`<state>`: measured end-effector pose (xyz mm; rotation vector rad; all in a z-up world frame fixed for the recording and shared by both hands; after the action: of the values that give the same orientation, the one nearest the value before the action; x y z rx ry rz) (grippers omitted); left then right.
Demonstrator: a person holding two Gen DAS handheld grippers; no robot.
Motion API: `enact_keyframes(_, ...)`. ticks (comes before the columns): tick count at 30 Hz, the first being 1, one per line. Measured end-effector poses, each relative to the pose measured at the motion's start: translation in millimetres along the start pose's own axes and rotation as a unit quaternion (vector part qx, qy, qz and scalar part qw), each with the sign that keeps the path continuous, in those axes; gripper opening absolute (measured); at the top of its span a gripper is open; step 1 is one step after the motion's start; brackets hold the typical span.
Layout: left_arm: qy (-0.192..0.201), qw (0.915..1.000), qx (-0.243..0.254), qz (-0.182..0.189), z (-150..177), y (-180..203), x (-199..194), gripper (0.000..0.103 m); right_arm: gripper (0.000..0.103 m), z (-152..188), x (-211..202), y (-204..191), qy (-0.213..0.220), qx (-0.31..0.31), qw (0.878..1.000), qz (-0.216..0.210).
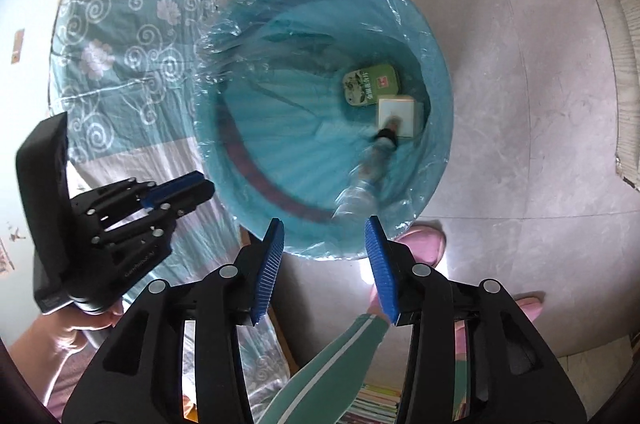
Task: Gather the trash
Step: 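Open the left tool over the bin while the right tool releases the bottles, then return both tools to the table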
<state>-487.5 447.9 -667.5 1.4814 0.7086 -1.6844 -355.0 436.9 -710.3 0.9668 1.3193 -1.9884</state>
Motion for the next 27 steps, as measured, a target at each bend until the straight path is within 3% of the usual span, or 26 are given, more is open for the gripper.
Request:
enact_keyframes(4, 0.000, 1.0000, -0.003, 0.004, 2, -1, -1, 0.013, 0.049, -2, -9, -2, 0.012, -0.003, 1.000, 0.000)
enact_keyframes(12, 0.028, 0.9994, -0.010, 0.020, 12, 7, -26, 0.029, 0.054, 6, -34, -4, 0.033, -0.010, 0.999, -0.001)
enact_keyframes(19, 0.067, 0.9966, -0.008, 0.046, 39, 27, -87, 0.048, 0.057, 35, -84, -33, 0.070, -0.040, 0.996, -0.029)
enact_keyframes(22, 0.083, 0.9947, -0.005, 0.060, 52, 39, -120, 0.064, 0.059, 57, -120, -52, 0.091, -0.058, 0.993, -0.041)
enact_keyframes(24, 0.098, 0.9923, 0.006, 0.075, 61, 50, -145, 0.068, 0.062, 73, -147, -65, 0.107, -0.066, 0.991, -0.051)
enact_keyframes(25, 0.102, 0.9918, 0.013, 0.075, 65, 54, -156, 0.076, 0.066, 83, -162, -72, 0.111, -0.066, 0.990, -0.063)
enact_keyframes(27, 0.119, 0.9892, 0.024, 0.082, 73, 67, -185, 0.079, 0.068, 102, -189, -85, 0.104, -0.064, 0.989, -0.086)
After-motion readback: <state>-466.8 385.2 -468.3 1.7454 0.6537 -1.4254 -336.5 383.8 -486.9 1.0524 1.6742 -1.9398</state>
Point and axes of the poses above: each gripper's, at about its wrist camera, not at the fingertips, and x roughly the way its jaws point, y to its right, z to its underside, the point moved 10 cm from there along x, roughly the way its jaws point, and after that the axes turned 2 degrees about -z, right-handed, at the moved point
